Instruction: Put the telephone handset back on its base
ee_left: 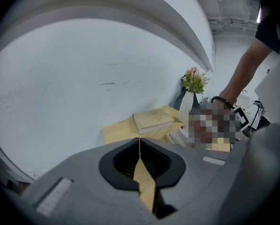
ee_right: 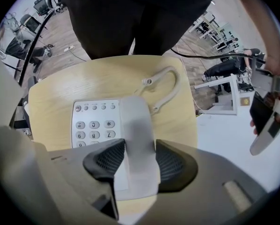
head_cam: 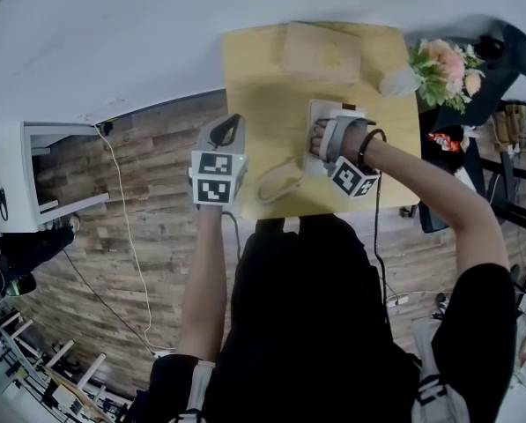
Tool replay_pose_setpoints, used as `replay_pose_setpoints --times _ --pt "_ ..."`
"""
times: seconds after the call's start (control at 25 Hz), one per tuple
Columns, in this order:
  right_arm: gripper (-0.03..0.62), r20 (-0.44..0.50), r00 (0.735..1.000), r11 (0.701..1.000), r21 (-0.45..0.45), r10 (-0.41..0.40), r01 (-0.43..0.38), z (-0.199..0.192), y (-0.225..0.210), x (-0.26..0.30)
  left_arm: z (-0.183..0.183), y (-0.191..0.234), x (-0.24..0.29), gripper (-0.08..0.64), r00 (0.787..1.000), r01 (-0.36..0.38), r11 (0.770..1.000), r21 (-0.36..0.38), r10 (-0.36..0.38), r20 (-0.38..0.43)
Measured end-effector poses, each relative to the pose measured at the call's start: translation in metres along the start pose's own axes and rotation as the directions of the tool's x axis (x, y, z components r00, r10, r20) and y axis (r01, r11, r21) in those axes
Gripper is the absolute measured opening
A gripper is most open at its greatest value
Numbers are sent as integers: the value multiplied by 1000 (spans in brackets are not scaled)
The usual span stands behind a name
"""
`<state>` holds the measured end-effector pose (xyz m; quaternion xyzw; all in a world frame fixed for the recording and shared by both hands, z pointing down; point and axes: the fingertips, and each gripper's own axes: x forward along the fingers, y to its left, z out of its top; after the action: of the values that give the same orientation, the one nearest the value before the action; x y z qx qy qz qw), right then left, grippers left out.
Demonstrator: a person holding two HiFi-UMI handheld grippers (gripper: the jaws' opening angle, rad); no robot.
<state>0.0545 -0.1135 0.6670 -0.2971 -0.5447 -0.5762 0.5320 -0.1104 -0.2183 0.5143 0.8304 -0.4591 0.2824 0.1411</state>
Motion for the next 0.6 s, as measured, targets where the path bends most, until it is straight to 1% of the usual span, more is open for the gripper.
replay_pose_setpoints --times 0.2,0.32,0.48,0.6 --pt "212 -16 1000 999 39 5 -5 1 -4 -7 4 -1 -4 14 1000 19 1000 15 -19 12" --pt "210 -36 999 998 69 7 -5 2 -8 -15 9 -5 -7 14 999 44 998 36 -45 25" --pt "209 -74 997 990 138 6 4 3 -14 -24 12 -11 -10 14 996 81 994 73 -84 36" --pt "202 -108 994 980 200 7 15 5 -18 -32 12 -18 -13 14 992 112 989 97 -116 42"
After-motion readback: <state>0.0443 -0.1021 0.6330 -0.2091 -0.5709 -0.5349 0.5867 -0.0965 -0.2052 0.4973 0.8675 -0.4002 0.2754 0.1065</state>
